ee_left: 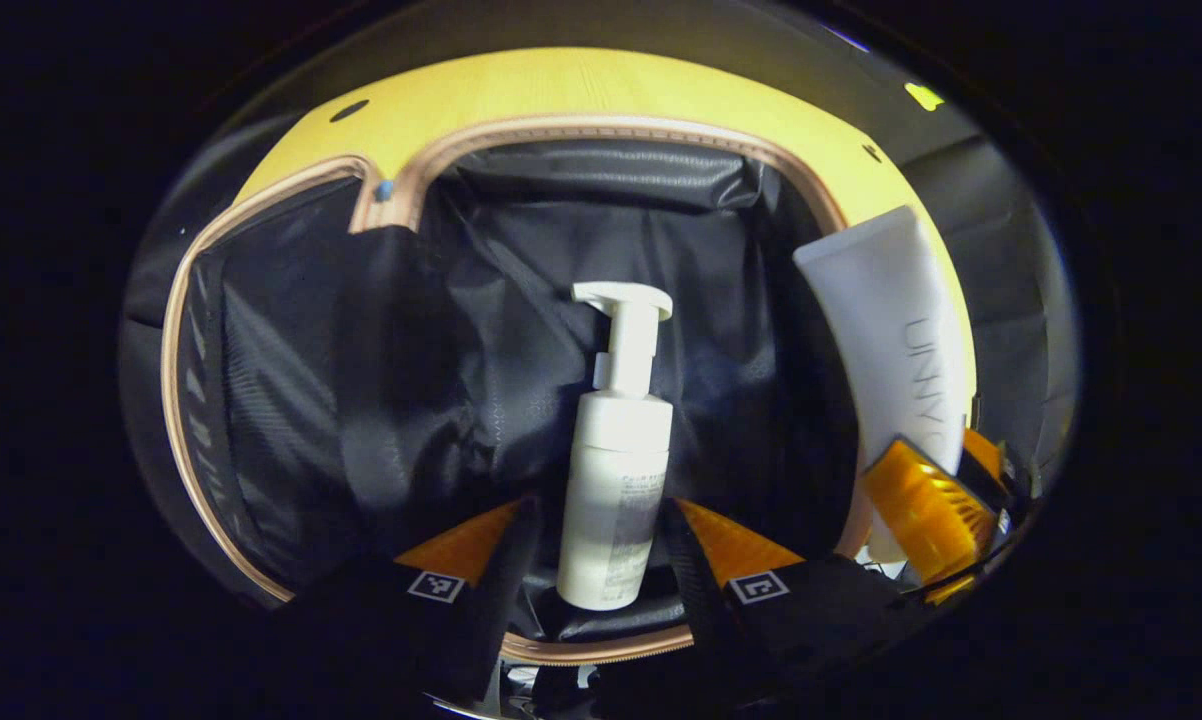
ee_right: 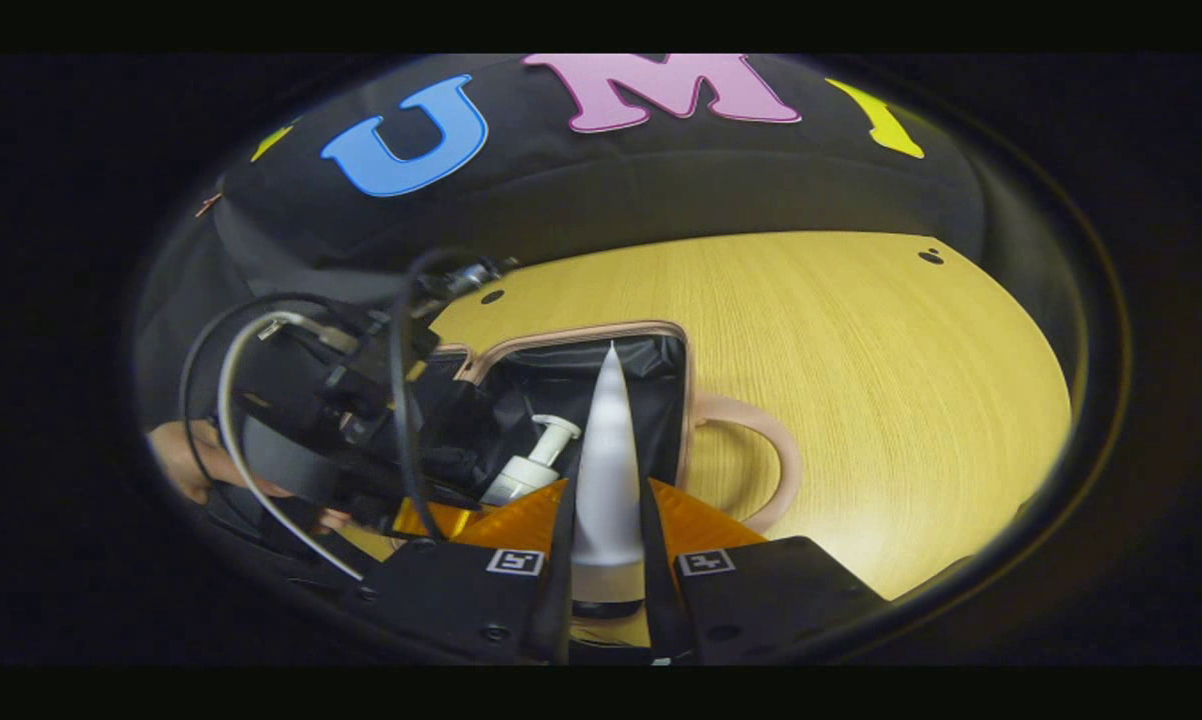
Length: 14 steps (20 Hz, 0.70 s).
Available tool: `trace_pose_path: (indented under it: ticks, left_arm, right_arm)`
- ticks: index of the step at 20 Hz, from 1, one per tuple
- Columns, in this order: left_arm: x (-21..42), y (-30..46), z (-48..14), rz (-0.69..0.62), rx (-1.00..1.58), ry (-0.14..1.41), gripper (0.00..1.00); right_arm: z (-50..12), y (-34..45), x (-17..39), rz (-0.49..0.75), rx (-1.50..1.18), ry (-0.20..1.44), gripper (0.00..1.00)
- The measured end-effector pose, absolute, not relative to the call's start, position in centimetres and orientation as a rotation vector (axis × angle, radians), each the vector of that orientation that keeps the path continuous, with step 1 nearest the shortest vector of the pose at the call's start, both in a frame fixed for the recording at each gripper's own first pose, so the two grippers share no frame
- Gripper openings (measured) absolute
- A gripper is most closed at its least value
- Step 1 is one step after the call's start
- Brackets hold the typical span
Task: First open the suitcase, pack the skin care products into it, and then close the suitcase.
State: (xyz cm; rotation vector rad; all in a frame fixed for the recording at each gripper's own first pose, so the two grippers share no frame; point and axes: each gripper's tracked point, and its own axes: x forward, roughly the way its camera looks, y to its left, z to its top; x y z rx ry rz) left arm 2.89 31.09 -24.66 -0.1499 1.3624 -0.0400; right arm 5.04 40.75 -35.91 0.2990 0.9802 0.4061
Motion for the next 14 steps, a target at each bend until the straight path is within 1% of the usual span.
trace_pose_path:
  ticks: [1, 2, 3, 5, 7, 8, 9, 10, 12, 13, 14]
  left_arm:
    - [3.0, 31.3, -23.6, -0.055, -0.164, 1.322, 0.81]
    - [3.2, 31.6, -22.4, -0.08, -0.179, 1.275, 0.8]
    - [3.3, 31.9, -21.0, -0.095, -0.192, 1.229, 0.87]
    - [3.2, 33.5, -18.2, -0.101, -0.217, 1.142, 0.87]
    - [2.6, 35.6, -15.5, -0.078, -0.26, 1.073, 0.87]
    - [2.1, 37.1, -15.0, -0.052, -0.275, 1.046, 0.87]
    - [1.6, 39.0, -14.3, -0.018, -0.284, 1.026, 0.87]
    - [0.7, 41.3, -13.9, 0.023, -0.293, 1.015, 0.88]
    - [-1.1, 45.6, -13.5, 0.108, -0.322, 0.992, 0.88]
    - [-2.2, 47.4, -13.5, 0.146, -0.341, 0.986, 0.88]
    - [-3.1, 49.3, -13.7, 0.188, -0.357, 0.98, 0.88]
  right_arm:
    - [-35.9, 40.9, 5.0, 0.409, 0.302, 0.984, 0.34]
    - [-36.0, 41.3, 4.9, 0.409, 0.305, 0.989, 0.34]
    - [-36.1, 41.5, 4.9, 0.401, 0.309, 0.998, 0.34]
    - [-36.8, 42.1, 4.8, 0.384, 0.311, 1.022, 0.33]
    - [-37.7, 42.3, 4.8, 0.358, 0.318, 1.052, 0.34]
    - [-38.4, 42.5, 4.7, 0.347, 0.322, 1.072, 0.34]
    - [-39.2, 42.7, 4.6, 0.335, 0.319, 1.096, 0.3]
    - [-40.1, 42.8, 4.5, 0.322, 0.307, 1.115, 0.34]
    - [-40.9, 43.0, 4.3, 0.301, 0.289, 1.137, 0.34]
    - [-41.3, 43.3, 4.3, 0.292, 0.276, 1.147, 0.27]
    - [-41.6, 43.4, 4.1, 0.287, 0.261, 1.161, 0.27]
